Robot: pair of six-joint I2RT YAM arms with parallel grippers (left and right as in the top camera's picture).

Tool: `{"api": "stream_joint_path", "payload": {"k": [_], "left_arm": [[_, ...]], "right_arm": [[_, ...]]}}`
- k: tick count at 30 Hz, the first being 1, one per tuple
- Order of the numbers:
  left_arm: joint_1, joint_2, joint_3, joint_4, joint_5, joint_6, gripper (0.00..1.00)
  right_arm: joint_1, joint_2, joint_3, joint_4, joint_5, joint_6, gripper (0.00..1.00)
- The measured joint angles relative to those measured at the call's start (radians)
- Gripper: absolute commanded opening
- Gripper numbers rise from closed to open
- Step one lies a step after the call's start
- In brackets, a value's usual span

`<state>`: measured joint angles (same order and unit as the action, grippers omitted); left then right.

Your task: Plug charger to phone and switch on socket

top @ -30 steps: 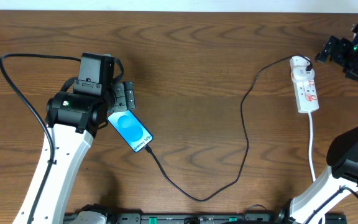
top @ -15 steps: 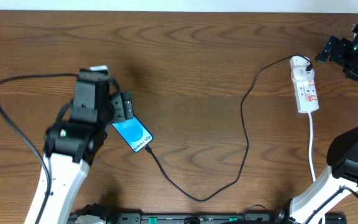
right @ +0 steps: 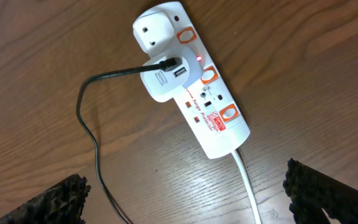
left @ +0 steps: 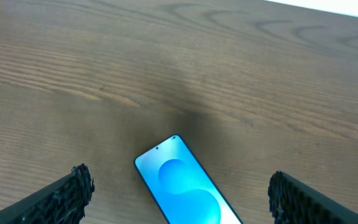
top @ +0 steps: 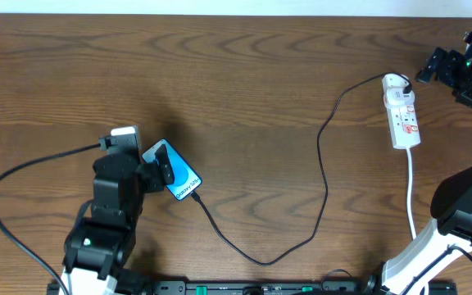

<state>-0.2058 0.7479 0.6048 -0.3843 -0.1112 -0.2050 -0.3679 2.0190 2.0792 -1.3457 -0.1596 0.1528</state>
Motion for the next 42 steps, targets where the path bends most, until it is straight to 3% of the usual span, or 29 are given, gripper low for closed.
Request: {"api": "stream_joint_path", "payload": {"k": [8,14,24,42], "left_arm": [[0.000,-0.258,-0.152,0.066,0.000,0.000,0.92],[0.000,-0.354,-0.272,0.176,0.000,0.000,0.92],[0.000,-0.527,-0.565,0.517,0.000,0.000,0.92],[0.031,-0.722,-0.599,0.411,0.000,0.000,0.92]], "right_arm": [[0.000,0.000,0.000,0.000,0.000,0.000,0.99],[0.000,0.000,0.000,0.000,0.000,0.000,0.99],[0.000,0.000,0.000,0.000,0.000,0.000,0.99],[0.000,0.000,0.000,0.000,0.000,0.000,0.99]]}}
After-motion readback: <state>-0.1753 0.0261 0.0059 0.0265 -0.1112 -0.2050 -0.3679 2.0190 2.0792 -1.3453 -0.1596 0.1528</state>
